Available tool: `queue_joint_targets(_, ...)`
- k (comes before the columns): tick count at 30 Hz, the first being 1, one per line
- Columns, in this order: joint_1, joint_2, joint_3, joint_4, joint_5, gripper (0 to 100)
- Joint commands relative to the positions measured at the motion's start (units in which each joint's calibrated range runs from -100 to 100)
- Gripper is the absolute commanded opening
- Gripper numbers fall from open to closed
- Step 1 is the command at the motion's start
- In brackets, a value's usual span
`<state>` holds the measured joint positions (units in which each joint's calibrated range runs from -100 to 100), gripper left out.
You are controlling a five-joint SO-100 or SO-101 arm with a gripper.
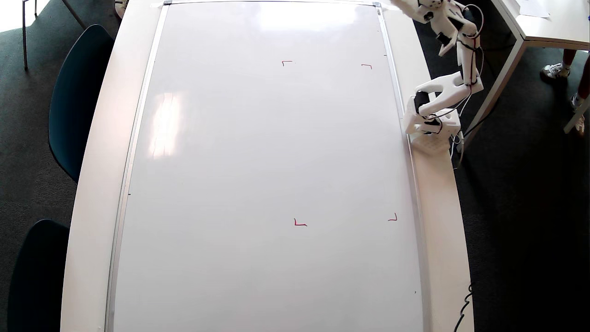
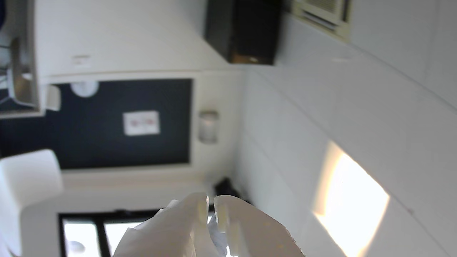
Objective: Draw on a whiteboard a robot head using a pen attached to the gripper
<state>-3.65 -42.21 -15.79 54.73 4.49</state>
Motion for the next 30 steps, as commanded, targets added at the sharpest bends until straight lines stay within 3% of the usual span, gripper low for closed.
queue_joint_targets(1,-8.2,8.5,-10.6,19.7,-0.1,1)
queue_joint_targets(5,-15.2,15.5,-12.5,33.2,-0.1,1)
queue_joint_targets(12,-24.2,25.1,-11.7,38.9,0.6,1)
queue_joint_targets(30,-25.1,54.6,-14.3,38.4,20.5,1)
